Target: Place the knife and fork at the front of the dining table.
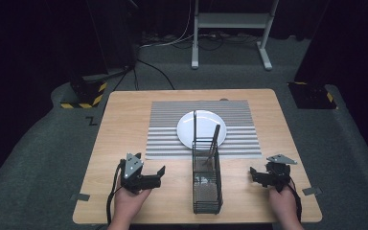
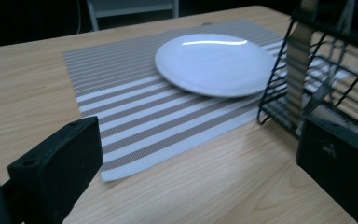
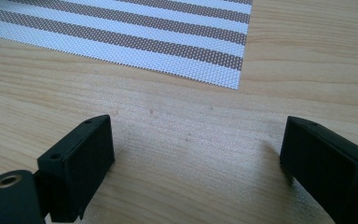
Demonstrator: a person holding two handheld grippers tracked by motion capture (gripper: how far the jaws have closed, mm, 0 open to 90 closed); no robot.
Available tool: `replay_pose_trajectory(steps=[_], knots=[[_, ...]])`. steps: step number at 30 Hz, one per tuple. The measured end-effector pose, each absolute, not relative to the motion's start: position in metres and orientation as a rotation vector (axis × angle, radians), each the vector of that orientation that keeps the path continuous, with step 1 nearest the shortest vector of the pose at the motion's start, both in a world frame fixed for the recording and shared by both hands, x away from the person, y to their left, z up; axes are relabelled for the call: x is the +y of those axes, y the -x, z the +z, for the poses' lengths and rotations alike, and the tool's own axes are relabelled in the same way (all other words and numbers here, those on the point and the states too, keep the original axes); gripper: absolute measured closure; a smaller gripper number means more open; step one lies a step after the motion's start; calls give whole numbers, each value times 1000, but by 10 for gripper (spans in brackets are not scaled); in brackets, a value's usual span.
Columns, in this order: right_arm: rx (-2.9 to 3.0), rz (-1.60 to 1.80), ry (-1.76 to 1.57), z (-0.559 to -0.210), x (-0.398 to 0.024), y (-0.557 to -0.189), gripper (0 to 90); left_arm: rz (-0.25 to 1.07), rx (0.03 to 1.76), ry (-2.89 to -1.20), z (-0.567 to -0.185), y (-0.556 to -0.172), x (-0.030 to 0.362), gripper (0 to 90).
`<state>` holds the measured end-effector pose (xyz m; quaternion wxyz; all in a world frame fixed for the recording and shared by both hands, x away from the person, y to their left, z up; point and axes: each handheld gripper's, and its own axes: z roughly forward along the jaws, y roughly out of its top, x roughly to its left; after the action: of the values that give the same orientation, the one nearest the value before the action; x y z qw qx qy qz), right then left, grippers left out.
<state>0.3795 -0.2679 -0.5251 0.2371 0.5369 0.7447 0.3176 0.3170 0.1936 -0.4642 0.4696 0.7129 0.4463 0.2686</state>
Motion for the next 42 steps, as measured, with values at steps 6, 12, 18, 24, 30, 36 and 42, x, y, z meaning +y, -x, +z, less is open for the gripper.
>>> replay_pose_trajectory(steps=[6, 12, 18, 24, 30, 36, 42], knots=[[2042, 871, -1472, -525, -268, -380, 94, 602, 1066, -1705, -450, -322, 186, 7], [2042, 871, -1472, -525, -268, -380, 93, 600, 1021, -1688, -436, -330, 171, 13], [2042, 871, -1472, -525, -268, -380, 93, 575, 985, -1706, -428, -342, 153, 31], [2042, 871, -1472, -525, -268, -380, 93, 567, 958, -1720, -423, -355, 134, 64], [2042, 871, -1471, -525, -268, -380, 93, 565, 934, -1695, -417, -368, 119, 148], [2042, 871, -1471, -525, -268, -380, 93, 555, 954, -1701, -419, -379, 111, 179], [2042, 871, -1472, -525, -268, -380, 93, 583, 946, -1703, -417, -387, 96, 270]])
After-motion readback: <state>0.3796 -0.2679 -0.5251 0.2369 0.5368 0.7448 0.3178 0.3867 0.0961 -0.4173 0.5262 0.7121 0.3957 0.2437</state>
